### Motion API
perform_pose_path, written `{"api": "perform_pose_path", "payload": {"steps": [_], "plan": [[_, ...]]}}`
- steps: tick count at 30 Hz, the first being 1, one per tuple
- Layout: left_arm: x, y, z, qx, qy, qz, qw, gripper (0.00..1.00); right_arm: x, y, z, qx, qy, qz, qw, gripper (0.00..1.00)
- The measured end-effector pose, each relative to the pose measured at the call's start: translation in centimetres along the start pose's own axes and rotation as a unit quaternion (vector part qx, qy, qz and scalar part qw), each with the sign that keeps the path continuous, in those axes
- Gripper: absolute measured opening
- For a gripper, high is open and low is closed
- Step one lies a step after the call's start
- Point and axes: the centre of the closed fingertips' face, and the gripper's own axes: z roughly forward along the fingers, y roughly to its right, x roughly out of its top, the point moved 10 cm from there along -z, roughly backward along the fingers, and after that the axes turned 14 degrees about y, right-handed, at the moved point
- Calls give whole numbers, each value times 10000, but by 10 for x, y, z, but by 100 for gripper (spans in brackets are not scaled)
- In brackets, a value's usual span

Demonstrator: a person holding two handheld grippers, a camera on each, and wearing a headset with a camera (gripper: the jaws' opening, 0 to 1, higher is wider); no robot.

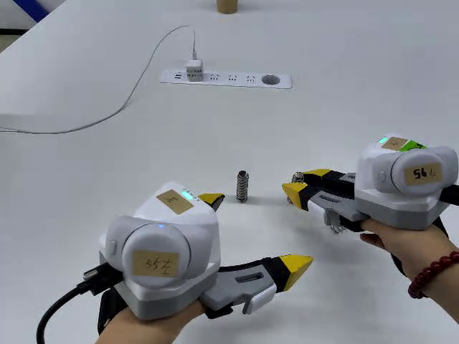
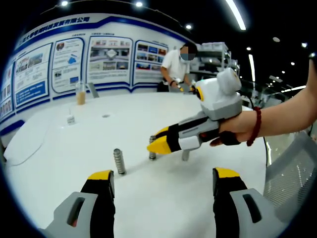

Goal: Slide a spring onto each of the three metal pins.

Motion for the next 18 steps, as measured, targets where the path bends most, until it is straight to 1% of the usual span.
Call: {"api": "perform_pose_path", "payload": {"steps": [2, 5, 9, 11, 13, 16, 18], "plan": [[0, 0, 0, 1, -12, 25, 10000, 82, 3, 0, -3, -19, 17, -5, 10000, 22], [0, 0, 0, -4, -15, 48, 10000, 82, 9, -1, -7, -14, 86, 29, 10000, 23], [0, 0, 0, 8, -25, 98, 9999, 81, 17, -2, -15, -27, 165, 41, 9999, 29], [0, 0, 0, 8, -43, 116, 9999, 80, 20, -3, -20, -31, 204, 79, 9998, 29], [0, 0, 0, 17, -68, 167, 9998, 78, 23, -3, -25, -55, 229, 151, 9996, 32], [2, 1, 1, 7, -49, 210, 9998, 76, 28, -4, -34, -102, 293, 162, 9994, 35], [5, 2, 3, -17, -47, 257, 9997, 75, 30, -4, -41, -136, 317, 267, 9991, 38]]}}
